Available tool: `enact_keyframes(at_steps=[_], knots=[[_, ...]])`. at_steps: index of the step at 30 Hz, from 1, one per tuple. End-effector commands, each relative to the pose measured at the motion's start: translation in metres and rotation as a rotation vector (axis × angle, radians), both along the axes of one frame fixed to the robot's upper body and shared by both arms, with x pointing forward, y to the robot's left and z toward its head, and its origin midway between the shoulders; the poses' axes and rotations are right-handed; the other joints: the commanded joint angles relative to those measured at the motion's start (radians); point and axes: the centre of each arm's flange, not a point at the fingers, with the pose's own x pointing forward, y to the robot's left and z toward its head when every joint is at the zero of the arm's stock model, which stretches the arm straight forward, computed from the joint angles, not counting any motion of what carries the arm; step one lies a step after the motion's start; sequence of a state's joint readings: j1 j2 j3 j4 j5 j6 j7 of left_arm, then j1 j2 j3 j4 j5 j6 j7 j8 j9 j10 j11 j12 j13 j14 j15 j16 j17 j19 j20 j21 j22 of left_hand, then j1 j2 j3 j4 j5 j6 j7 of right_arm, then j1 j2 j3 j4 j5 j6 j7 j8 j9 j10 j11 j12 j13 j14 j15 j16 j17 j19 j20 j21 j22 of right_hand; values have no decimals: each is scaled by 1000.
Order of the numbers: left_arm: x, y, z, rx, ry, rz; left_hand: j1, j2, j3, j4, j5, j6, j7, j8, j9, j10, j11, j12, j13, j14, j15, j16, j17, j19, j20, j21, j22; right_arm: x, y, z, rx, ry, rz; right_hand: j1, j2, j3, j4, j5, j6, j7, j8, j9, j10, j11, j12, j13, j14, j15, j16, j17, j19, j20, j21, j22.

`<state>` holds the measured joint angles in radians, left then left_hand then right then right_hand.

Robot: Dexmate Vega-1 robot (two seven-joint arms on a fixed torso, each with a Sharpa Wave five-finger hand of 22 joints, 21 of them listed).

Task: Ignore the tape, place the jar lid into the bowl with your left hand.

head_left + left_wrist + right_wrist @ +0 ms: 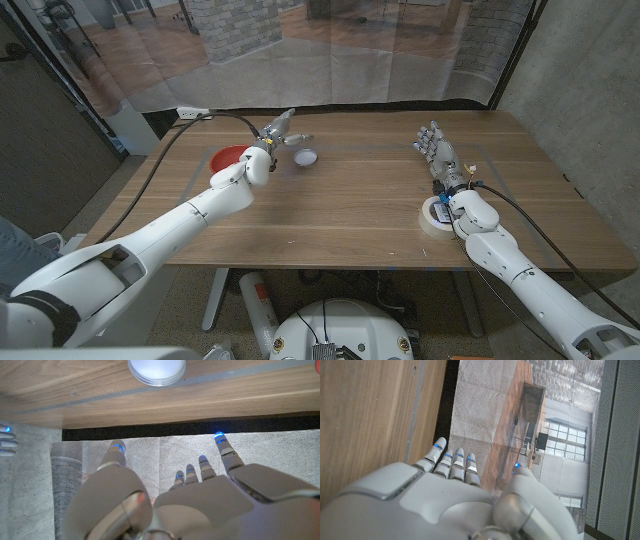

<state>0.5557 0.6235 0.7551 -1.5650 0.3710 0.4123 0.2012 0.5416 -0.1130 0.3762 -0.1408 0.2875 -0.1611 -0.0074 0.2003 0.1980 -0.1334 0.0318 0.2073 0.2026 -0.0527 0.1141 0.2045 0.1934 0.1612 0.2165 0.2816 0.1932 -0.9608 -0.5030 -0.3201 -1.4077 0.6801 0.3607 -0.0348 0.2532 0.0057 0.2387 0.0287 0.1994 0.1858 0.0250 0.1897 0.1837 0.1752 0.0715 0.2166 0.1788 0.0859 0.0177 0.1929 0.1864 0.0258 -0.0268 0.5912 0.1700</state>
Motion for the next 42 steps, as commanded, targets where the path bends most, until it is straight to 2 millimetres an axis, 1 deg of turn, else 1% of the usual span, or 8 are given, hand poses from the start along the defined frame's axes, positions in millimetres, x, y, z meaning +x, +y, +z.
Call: enact_keyframes(at_steps=[1, 7, 8, 13, 14, 18, 34, 42], knots=[[2, -10, 4, 57, 29, 44, 3, -13, -8, 1, -4, 11, -1, 13, 2, 6, 5, 9, 6, 10, 10, 9, 4, 13, 2, 10, 2, -1, -1, 0, 15, -5, -3, -1, 11, 4, -5, -1, 4, -7, 6, 5, 6, 4, -5, 5, 5, 2, 3, 0, 7, 2, -8, 2], [2, -14, 5, 91, 33, 67, 6, -17, -13, 3, -6, 45, -8, 24, 2, 34, 3, 22, 7, 23, 12, 12, 6, 33, 3, 11, 0, -4, -2, 1, 10, -17, -5, -1, 11, 4, -6, -1, 6, -6, 7, 5, 6, 4, -5, 5, 5, 2, 3, 0, 9, 2, -10, 2], [2, -15, 5, 94, 32, 68, 7, -17, -14, 3, -7, 52, -14, 26, 2, 38, 1, 23, 7, 23, 11, 11, 6, 36, 3, 10, -1, -4, -2, 1, 17, -16, -5, -1, 11, 4, -6, -1, 6, -6, 7, 5, 6, 4, -5, 5, 5, 2, 3, -1, 10, 2, -11, 2], [3, -19, 5, 130, 20, 95, 12, -17, -16, 3, -8, 85, -20, 36, 1, 57, -6, 30, 8, 34, 11, 14, 6, 46, 3, 8, -2, -5, -2, 1, 23, -17, -4, -1, 12, 3, -7, -1, 7, -6, 7, 5, 6, 2, -6, 5, 5, 2, 3, -1, 12, 2, -14, 3], [3, -20, 4, 140, 14, 103, 16, -16, -16, 3, -9, 98, -23, 39, 1, 74, -10, 36, 8, 43, 10, 16, 6, 51, 3, 7, -3, -5, -2, 1, 18, -19, -4, -1, 12, 3, -7, -1, 7, -6, 7, 5, 6, 2, -5, 5, 5, 2, 3, -1, 12, 1, -14, 3], [5, -23, 2, 162, 6, 121, 24, -14, -17, 4, -10, 136, -29, 49, 1, 96, -18, 43, 8, 60, 7, 19, 6, 61, 3, 3, -5, -5, -1, -1, 21, -18, -3, -2, 12, 3, -7, -1, 7, -6, 7, 5, 6, 3, -6, 5, 7, 3, 3, 0, 13, 2, -16, 3], [13, -32, -5, 234, 4, 178, 33, -11, -18, 4, -12, 152, -30, 49, 0, 118, -27, 49, 8, 80, 1, 23, 5, 75, 3, 0, -5, -7, -2, -3, 38, -16, -6, -2, 13, 2, -9, -1, 7, -7, 6, 5, 6, 4, -6, 5, 7, 2, 3, 0, 20, 5, -23, 3], [15, -41, -15, 298, -20, 218, 39, -8, -18, 5, -13, 158, -30, 48, 0, 123, -37, 49, 8, 92, -8, 25, 5, 83, 3, -1, -5, -7, -1, -3, 36, -17, -2, -2, 13, 2, -10, -1, 7, -7, 6, 5, 6, 4, -6, 5, 7, 2, 2, -1, 23, 6, -26, 3]])
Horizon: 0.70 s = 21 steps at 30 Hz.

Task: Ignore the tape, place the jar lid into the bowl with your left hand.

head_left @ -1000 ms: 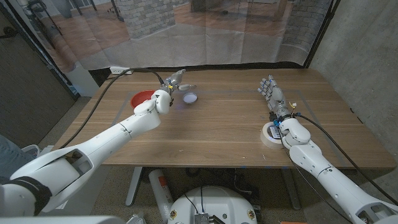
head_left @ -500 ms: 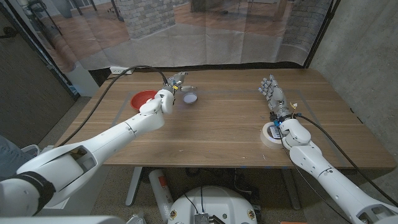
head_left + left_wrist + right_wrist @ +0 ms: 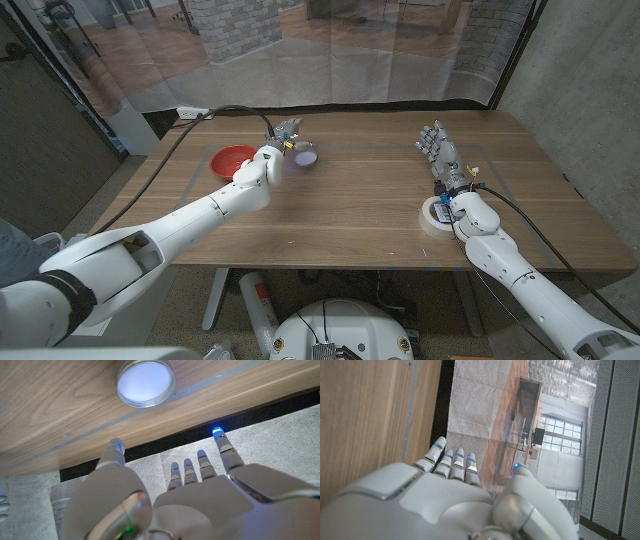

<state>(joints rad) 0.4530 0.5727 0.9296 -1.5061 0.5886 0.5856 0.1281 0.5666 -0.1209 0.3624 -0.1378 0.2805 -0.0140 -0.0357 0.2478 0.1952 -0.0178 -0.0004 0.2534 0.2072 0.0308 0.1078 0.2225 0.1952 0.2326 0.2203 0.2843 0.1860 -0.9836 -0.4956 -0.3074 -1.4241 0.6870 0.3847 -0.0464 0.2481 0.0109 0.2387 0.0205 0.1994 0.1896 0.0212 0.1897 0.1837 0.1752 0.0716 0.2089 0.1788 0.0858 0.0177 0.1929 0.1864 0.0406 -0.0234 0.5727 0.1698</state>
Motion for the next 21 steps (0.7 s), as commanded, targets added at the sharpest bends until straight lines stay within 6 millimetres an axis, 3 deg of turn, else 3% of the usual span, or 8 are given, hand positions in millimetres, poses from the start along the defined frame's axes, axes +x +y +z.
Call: enact_keyframes(at_steps=[1, 21], knots=[[4, -10, -10, 79, -28, 51, 15, 0, -4, 2, -6, 13, -2, 1, 3, 10, -5, 4, 3, 11, -3, 7, 3, 13, -1, -4, 2, 0, 1, 0, 5, 0, 3, 3, 8, 1, -2, -1, 3, -4, 6, 5, 6, 2, 1, 5, 7, 2, 2, -1, 8, 3, -8, 3], [16, -13, -20, 73, 15, 51, 33, 13, 2, 2, -7, 23, -3, -2, 3, 23, -20, 4, 3, 31, -21, 10, 5, 42, -1, -2, 3, 0, 0, 2, -1, 3, 2, 1, 9, 0, -4, -2, 3, -2, 5, 5, 7, 7, 2, 5, 7, 2, 2, 0, 15, 6, -16, 3]])
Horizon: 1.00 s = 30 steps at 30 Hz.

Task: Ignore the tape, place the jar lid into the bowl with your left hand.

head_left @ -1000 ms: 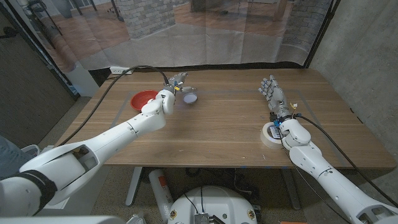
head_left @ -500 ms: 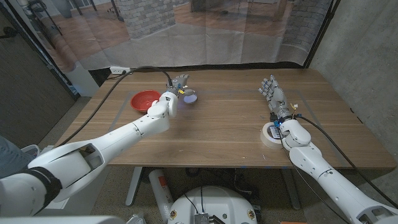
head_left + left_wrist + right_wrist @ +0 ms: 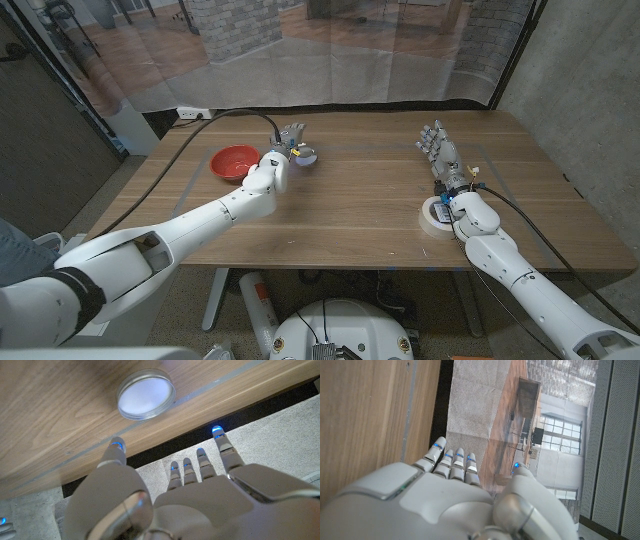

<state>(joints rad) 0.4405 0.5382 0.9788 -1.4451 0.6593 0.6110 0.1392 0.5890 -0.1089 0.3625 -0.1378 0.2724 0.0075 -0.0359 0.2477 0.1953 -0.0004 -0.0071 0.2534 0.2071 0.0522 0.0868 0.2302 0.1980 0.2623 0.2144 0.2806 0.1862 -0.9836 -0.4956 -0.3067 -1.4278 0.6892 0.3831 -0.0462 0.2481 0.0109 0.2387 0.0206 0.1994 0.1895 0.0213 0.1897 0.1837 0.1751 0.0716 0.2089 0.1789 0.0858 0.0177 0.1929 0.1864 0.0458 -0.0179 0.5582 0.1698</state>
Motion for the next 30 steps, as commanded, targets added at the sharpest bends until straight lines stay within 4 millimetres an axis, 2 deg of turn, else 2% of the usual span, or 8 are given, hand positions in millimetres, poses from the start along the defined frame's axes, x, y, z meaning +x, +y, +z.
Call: enact_keyframes(at_steps=[1, 17, 30], knots=[[10, -4, -6, -7, 39, -5, 12, 2, 3, 2, 1, 2, -4, -3, 3, 6, -13, 4, 4, 10, 0, 2, 2, 14, 5, 2, 3, 1, 0, 1, -3, 5, 0, 1, 10, 0, -4, -2, 3, -2, 6, 5, 6, 4, 1, 5, 7, 2, 2, 0, 10, 1, -2, 3], [17, -17, -11, 33, 71, 26, 33, 10, 9, -2, -1, 19, -2, -1, 3, 17, -16, 5, 4, 23, -4, 3, 2, 35, 4, 3, 3, 4, -1, 1, 13, 4, -3, 0, 9, -2, -6, -2, 4, -2, 6, 5, 7, 5, 1, 5, 8, 3, 2, 0, 15, 2, -9, 4], [22, -15, -15, 47, 100, 60, 64, 25, 22, -8, -4, 40, 2, 2, 3, 26, -21, 5, 4, 38, -12, 4, 3, 53, 4, 2, 3, 6, 1, 1, 18, 8, -1, 0, 10, -2, -8, -2, 3, -3, 5, 5, 7, 4, 1, 5, 8, 3, 1, 0, 19, 3, -13, 4]])
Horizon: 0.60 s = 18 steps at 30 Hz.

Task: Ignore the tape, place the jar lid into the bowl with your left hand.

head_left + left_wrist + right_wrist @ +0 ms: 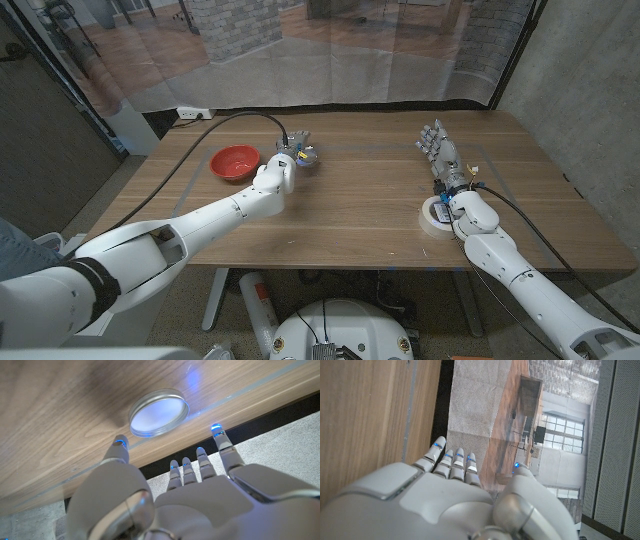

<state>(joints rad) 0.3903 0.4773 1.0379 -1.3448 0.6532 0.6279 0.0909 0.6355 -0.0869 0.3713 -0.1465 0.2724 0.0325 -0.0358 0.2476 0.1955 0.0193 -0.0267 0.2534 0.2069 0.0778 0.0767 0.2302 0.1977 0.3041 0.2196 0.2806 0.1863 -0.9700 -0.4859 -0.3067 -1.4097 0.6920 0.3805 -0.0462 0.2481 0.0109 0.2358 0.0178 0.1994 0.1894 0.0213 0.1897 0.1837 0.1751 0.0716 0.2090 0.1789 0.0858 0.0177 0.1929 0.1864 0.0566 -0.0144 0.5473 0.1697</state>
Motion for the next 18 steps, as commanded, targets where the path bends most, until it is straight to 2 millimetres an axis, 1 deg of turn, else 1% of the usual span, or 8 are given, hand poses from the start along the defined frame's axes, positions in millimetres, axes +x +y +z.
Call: enact_keyframes(at_steps=[1, 8, 17, 18], knots=[[5, -1, -5, 28, 19, 37, 20, 4, 14, 0, -5, 15, 2, 2, 3, 7, -5, 5, 4, 14, -1, 4, 3, 13, -1, 2, 2, 2, 2, 0, 5, 4, 1, 0, 10, 1, -5, -2, 3, -4, 5, 5, 7, 3, 1, 5, 8, 3, 1, 0, 8, -1, -3, 4], [6, -2, -6, 28, 13, 30, 31, 8, 18, -2, -7, 22, 2, 2, 3, 17, -12, 7, 4, 20, -4, 5, 3, 19, -1, 2, 2, 2, 2, 1, -4, -3, 2, 0, 11, 1, -5, -2, 4, -3, 5, 5, 7, 3, 1, 5, 8, 3, 1, 0, 9, -1, -5, 4], [10, -5, -9, 0, 37, 4, 42, 12, 22, -3, -10, 31, 2, 3, 3, 23, -13, 8, 4, 28, -9, 6, 4, 26, 0, 1, 2, 1, 3, 2, -3, -2, 4, -1, 11, 0, -6, -2, 4, -2, 5, 5, 7, 5, 1, 5, 9, 2, 1, 0, 12, -1, -8, 4], [10, -5, -10, -3, 39, 0, 44, 13, 23, -3, -11, 34, 3, 4, 3, 23, -13, 8, 4, 29, -10, 6, 4, 28, 0, 1, 2, 1, 3, 2, -9, -3, 5, -1, 11, 0, -6, -2, 4, -3, 5, 5, 4, 0, 0, 5, 9, 2, 1, 0, 13, -1, -9, 4]])
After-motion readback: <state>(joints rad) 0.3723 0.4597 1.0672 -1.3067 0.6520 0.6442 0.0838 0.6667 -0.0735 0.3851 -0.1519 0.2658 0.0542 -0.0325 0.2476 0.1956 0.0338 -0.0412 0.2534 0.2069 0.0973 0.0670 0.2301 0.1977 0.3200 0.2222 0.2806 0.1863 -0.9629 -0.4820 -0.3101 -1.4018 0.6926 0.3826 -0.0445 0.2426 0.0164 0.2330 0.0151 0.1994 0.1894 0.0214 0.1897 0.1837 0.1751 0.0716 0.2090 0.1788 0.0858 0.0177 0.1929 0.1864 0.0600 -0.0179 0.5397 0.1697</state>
